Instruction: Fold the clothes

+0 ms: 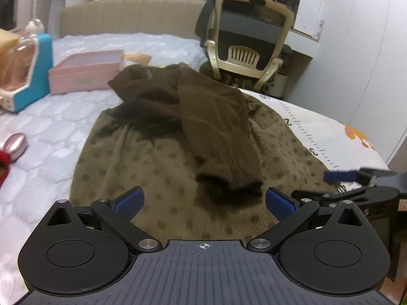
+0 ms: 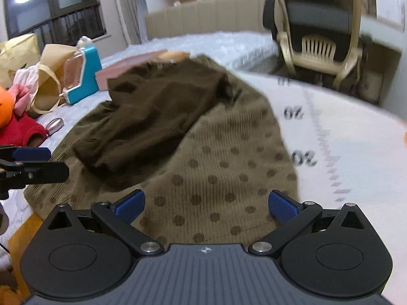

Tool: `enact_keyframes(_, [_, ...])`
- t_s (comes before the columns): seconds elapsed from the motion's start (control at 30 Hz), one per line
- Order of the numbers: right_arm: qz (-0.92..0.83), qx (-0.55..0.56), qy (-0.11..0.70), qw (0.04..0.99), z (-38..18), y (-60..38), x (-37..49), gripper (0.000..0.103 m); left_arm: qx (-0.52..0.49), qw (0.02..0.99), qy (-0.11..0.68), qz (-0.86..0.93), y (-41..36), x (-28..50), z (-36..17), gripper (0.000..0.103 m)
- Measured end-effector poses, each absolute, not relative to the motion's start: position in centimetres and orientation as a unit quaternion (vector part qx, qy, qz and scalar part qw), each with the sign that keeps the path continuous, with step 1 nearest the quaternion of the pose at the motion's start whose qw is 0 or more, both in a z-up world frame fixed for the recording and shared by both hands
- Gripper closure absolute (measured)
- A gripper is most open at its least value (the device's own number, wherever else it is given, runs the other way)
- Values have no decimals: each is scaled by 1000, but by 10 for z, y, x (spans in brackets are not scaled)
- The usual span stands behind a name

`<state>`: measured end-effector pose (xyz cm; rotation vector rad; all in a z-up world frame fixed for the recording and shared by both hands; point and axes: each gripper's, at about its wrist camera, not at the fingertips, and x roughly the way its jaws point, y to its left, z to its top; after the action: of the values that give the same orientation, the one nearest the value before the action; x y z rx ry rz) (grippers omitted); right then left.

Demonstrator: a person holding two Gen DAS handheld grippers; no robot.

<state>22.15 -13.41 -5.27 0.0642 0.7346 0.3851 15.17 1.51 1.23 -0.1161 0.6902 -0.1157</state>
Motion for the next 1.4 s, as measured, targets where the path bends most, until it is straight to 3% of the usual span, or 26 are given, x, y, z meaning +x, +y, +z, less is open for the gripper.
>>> enact_keyframes(0.4, [222, 28, 397, 890, -44, -135, 246, 0, -100, 908, 399, -82, 31, 188, -24, 0])
enact_keyframes(0.57, [236, -50, 307, 921, -10, -125, 272, 0, -122, 876, 443, -146, 47, 199, -8, 0])
enact_keyframes(0.67, [227, -78, 280, 929, 4, -114, 314, 8, -180, 890, 380, -178, 78, 210, 24, 0])
enact_keyframes(0.83, [199, -30, 280, 939, -5, -89, 396, 11, -160, 935, 307, -76, 122, 282, 38, 0])
enact_keyframes(0.97, [186, 3, 312, 932, -32, -74, 438, 12, -162, 921, 352, -52, 136, 348, 3, 0])
enact_keyframes(1.03, [201, 7, 328, 923, -38, -70, 436, 32, -186, 902, 386, -60, 137, 362, -17, 0])
enact_keyframes(1.07, [208, 9, 336, 918, -42, -68, 435, 35, -192, 898, 389, -71, 134, 356, -17, 0])
enact_keyframes(1.1, [216, 11, 344, 914, -45, -66, 435, 57, -198, 895, 392, -83, 131, 349, -17, 0])
enact_keyframes(1.13, [223, 13, 352, 909, -49, -64, 434, 69, -204, 891, 395, -94, 127, 342, -16, 0])
enact_keyframes(1.2, [238, 14, 359, 903, -42, -69, 416, 77, -215, 883, 401, -117, 121, 329, -15, 0])
enact_keyframes(1.4, [268, -11, 381, 885, -33, -106, 331, 79, -226, 858, 419, -194, 89, 271, -9, 3])
